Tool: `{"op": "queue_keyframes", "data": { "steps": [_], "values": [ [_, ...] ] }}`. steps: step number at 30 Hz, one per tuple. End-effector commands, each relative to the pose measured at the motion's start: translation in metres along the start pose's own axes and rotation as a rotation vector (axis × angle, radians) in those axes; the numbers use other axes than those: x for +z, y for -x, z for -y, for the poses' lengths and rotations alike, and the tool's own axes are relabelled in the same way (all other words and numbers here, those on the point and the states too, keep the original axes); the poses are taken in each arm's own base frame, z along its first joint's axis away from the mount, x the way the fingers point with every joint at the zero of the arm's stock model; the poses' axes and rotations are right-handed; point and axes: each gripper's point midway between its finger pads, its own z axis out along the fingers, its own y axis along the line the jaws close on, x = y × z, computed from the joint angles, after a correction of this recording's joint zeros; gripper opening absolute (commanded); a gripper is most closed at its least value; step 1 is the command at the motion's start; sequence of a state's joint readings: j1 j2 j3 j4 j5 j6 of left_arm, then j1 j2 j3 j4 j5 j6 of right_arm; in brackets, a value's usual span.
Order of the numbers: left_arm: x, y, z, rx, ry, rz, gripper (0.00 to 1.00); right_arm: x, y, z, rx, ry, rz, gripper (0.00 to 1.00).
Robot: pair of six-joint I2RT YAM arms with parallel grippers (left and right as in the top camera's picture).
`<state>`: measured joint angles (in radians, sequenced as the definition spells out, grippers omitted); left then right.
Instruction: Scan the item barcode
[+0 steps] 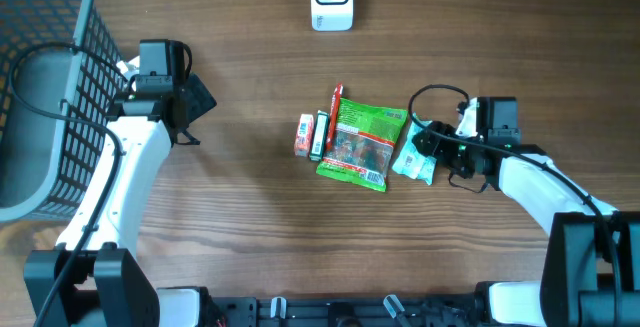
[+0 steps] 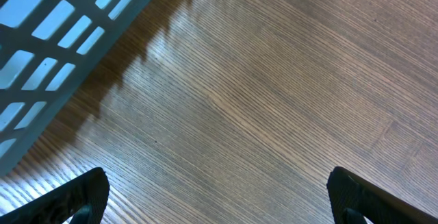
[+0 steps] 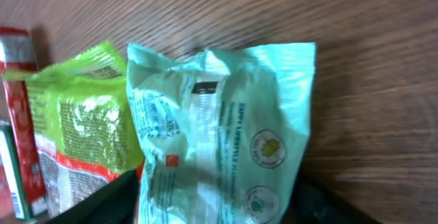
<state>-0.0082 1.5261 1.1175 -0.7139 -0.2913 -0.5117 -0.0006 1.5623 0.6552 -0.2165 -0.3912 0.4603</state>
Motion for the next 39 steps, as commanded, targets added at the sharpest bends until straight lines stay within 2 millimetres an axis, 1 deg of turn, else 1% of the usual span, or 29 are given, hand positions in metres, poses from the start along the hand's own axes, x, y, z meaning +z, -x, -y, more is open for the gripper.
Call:
{"op": "queue_keyframes", "data": {
  "steps": [1,2,5,8,9,12,15,19,21,23,24,25,26,28,31,33,34,35,36,37,38,39],
  "values": [
    [0.002,0.002,-0.003,0.008,0.016,0.007,1.00,0.006,-0.011,0.009,-0.138,-0.023,-0.035,0.72],
    [0.002,0.002,-0.003,0.008,0.017,0.007,1.00,0.005,-0.009,0.008,-0.144,-0.022,-0.033,0.70],
    [0.002,0.002,-0.003,0.008,0.016,0.007,1.00,0.001,-0.003,0.004,-0.210,-0.028,-0.043,0.69],
    [0.002,0.002,-0.003,0.008,0.017,0.007,1.00,-0.003,0.005,0.000,-0.211,-0.040,-0.039,0.71],
    [0.002,0.002,-0.003,0.008,0.016,0.007,1.00,-0.003,0.005,0.000,-0.212,-0.040,-0.038,0.73],
    [0.002,0.002,-0.003,0.008,0.017,0.007,1.00,-0.003,0.007,0.001,-0.225,-0.047,-0.028,0.75],
    [0.002,0.002,-0.003,0.008,0.016,0.007,1.00,-0.003,0.018,-0.004,-0.281,-0.033,0.014,0.75],
    [0.002,0.002,-0.003,0.008,0.017,0.007,1.00,-0.003,0.030,-0.010,-0.302,-0.015,0.066,0.75],
    [0.002,0.002,-0.003,0.008,0.016,0.007,1.00,0.001,0.031,-0.009,-0.303,-0.014,0.068,0.69],
    [0.002,0.002,-0.003,0.008,0.017,0.007,1.00,0.008,0.029,-0.005,-0.297,-0.019,0.052,0.66],
    [0.002,0.002,-0.003,0.008,0.017,0.007,1.00,0.012,0.027,-0.002,-0.291,-0.024,0.039,0.59],
    [0.002,0.002,-0.003,0.008,0.016,0.007,1.00,0.013,0.026,-0.001,-0.279,-0.025,0.035,0.50],
    [0.002,0.002,-0.003,0.008,0.017,0.007,1.00,0.012,0.027,-0.001,-0.254,-0.024,0.040,0.43],
    [0.002,0.002,-0.003,0.008,0.017,0.007,1.00,0.002,0.033,-0.004,-0.226,-0.021,0.067,0.38],
    [0.002,0.002,-0.003,0.008,0.016,0.007,1.00,-0.024,0.040,-0.001,-0.176,-0.056,0.116,0.34],
    [0.002,0.002,-0.003,0.008,0.016,0.007,1.00,-0.047,0.043,0.012,-0.153,-0.162,0.164,0.29],
    [0.002,0.002,-0.003,0.008,0.016,0.007,1.00,-0.057,0.042,0.018,-0.144,-0.213,0.179,0.29],
    [0.002,0.002,-0.003,0.008,0.016,0.007,1.00,-0.065,0.040,0.022,-0.142,-0.246,0.188,0.32],
    [0.002,0.002,-0.003,0.008,0.017,0.007,1.00,-0.069,0.040,0.022,-0.144,-0.250,0.194,0.38],
    [0.002,0.002,-0.003,0.008,0.016,0.007,1.00,-0.071,0.040,0.020,-0.147,-0.247,0.201,0.47],
    [0.002,0.002,-0.003,0.008,0.017,0.007,1.00,-0.071,0.042,0.018,-0.153,-0.236,0.206,0.60],
    [0.002,0.002,-0.003,0.008,0.016,0.007,1.00,-0.069,0.043,0.011,-0.166,-0.200,0.206,0.65]
  ]
}}
